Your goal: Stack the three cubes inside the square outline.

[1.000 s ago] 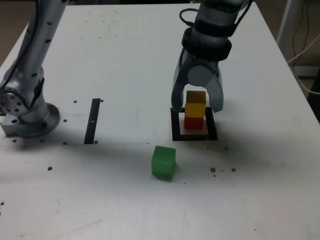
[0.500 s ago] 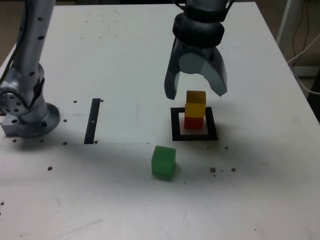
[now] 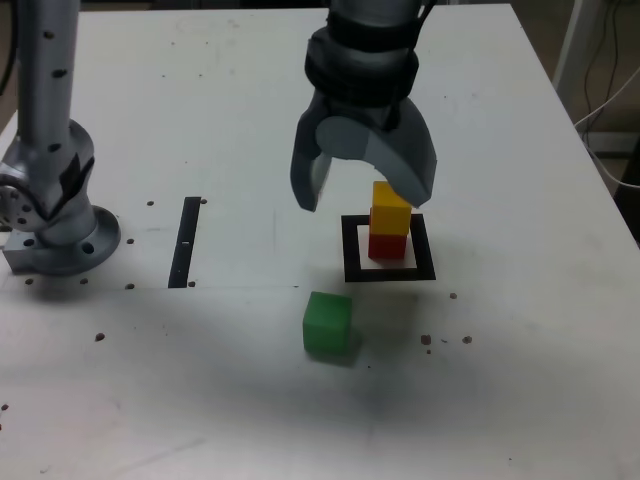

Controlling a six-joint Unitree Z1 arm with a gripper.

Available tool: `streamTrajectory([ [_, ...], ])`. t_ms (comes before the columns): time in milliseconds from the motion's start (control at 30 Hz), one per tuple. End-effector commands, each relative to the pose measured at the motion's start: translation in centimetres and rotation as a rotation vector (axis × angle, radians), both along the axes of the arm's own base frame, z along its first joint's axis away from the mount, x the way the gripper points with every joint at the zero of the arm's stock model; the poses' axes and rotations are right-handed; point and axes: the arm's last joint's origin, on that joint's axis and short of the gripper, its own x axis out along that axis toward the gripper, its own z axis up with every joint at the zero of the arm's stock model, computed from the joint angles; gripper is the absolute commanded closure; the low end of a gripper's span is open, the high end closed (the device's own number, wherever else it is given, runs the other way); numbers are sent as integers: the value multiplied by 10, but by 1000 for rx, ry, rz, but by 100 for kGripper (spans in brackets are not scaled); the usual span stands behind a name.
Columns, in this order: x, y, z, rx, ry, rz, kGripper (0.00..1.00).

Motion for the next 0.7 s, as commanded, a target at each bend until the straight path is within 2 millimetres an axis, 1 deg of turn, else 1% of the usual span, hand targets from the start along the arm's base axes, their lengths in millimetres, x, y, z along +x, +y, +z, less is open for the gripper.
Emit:
streamTrajectory([
  [0,-5,-9,2,-3,0,-6,1],
  [233,-15,-36,-4,-14,13,-11,1],
  [400,-23,-55,-12,-29,18,-6,1],
  [500,-26,-61,-20,-38,24,-2,1],
  [667,-30,-63,-34,-43,42,3,1],
])
